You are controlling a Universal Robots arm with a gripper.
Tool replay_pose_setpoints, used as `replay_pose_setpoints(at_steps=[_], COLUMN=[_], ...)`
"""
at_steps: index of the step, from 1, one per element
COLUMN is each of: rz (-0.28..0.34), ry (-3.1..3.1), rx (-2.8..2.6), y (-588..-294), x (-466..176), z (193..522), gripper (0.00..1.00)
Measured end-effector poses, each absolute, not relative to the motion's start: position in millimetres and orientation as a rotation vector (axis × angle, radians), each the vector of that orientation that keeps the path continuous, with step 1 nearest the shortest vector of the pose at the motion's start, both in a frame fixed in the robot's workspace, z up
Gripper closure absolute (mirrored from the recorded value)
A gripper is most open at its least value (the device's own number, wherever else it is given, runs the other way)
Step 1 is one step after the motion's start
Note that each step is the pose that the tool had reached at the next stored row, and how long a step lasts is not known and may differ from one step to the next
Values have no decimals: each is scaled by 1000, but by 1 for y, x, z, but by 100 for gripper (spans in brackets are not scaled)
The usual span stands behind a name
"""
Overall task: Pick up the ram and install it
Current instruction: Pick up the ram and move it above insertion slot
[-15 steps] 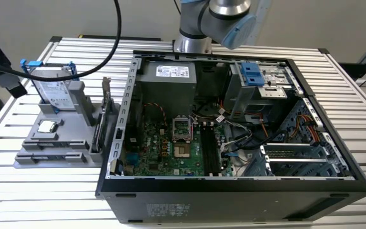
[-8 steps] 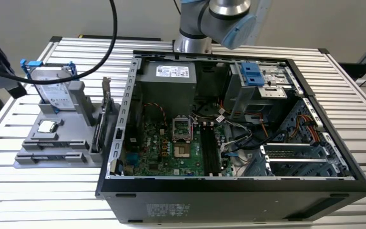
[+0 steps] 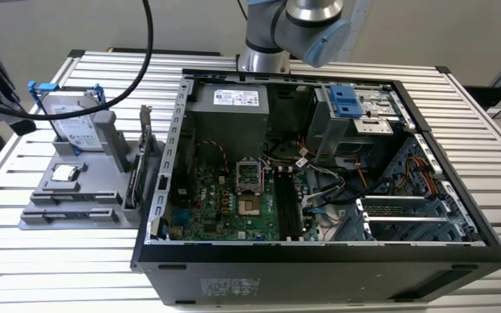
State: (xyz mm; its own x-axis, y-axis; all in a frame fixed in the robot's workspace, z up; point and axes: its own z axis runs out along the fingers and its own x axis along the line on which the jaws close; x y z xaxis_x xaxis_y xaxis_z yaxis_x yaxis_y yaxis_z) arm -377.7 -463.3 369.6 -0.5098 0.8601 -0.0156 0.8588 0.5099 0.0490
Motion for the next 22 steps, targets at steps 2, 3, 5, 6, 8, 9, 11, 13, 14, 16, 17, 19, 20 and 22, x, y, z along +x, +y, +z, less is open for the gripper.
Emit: replay_pose_setpoints(at_steps=[2,3,5,6,8,9,11,13,14,16,17,19,20,22], rz=[53,53,52,52,51,51,50,49,49,48,48,47,46,46], ry=[2676,2666,2645,2633,2613,2602,2581,2559,2548,2527,2516,2494,2484,2463], rx=[1570,1587,1622,1640,1671,1687,1719,1751,1766,1796,1811,1841,1853,1881], y=[-463,-463,-463,-463,-463,-463,-463,-463,-463,-463,-463,-463,-463,-463], x=[-378,-378,-378,-378,-379,-379,-379,-379,-379,-379,-380,-380,-380,-380], z=[369,369,369,369,369,368,368,368,368,367,367,367,367,367], gripper=[100,100,100,100,100,100,100,100,100,100,100,100,100,100])
